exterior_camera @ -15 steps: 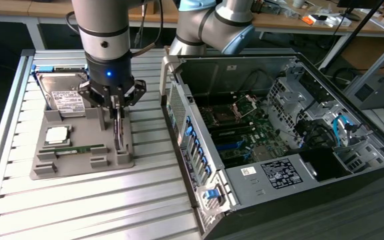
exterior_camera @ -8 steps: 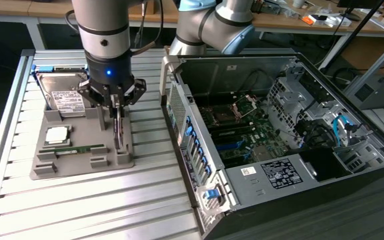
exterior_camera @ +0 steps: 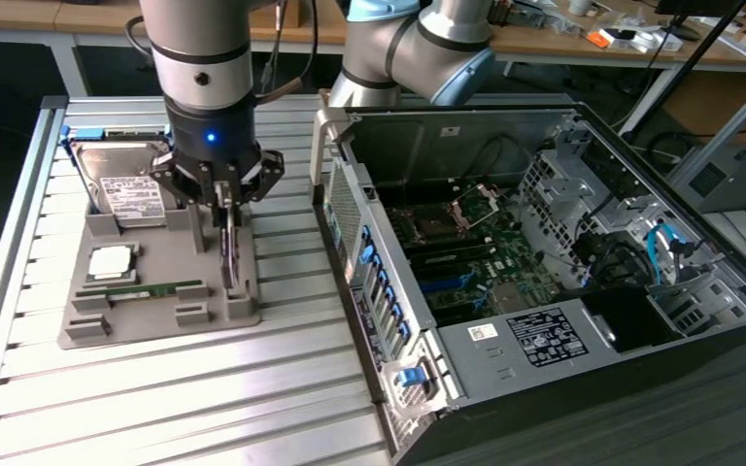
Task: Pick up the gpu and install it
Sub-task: 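Pick up the gpu and move the gpu toward the slot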
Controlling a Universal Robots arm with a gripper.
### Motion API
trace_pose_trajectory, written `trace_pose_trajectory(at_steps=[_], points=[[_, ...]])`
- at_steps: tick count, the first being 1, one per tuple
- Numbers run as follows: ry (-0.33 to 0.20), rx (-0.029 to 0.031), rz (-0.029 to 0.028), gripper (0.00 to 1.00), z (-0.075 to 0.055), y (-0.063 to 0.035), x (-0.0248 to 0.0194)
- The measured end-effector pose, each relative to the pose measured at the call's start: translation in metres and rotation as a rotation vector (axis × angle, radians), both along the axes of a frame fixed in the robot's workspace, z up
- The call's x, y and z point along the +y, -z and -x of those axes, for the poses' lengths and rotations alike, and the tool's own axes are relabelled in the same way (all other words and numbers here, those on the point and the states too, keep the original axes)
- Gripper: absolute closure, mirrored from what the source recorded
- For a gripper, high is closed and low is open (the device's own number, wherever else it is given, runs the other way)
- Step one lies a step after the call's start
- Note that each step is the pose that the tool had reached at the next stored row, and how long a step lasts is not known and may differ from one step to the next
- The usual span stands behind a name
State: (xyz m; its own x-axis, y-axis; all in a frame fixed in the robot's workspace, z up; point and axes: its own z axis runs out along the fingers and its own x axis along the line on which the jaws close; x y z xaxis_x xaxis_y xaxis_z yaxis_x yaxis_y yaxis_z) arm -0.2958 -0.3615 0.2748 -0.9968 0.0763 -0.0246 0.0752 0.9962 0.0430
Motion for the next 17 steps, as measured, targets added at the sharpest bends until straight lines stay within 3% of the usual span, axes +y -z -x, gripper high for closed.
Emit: trace_pose_trajectory(at_steps=[17], points=[[0.000, -0.0001, 0.0000, 0.73, 0.0000, -0.0059, 0.0000]])
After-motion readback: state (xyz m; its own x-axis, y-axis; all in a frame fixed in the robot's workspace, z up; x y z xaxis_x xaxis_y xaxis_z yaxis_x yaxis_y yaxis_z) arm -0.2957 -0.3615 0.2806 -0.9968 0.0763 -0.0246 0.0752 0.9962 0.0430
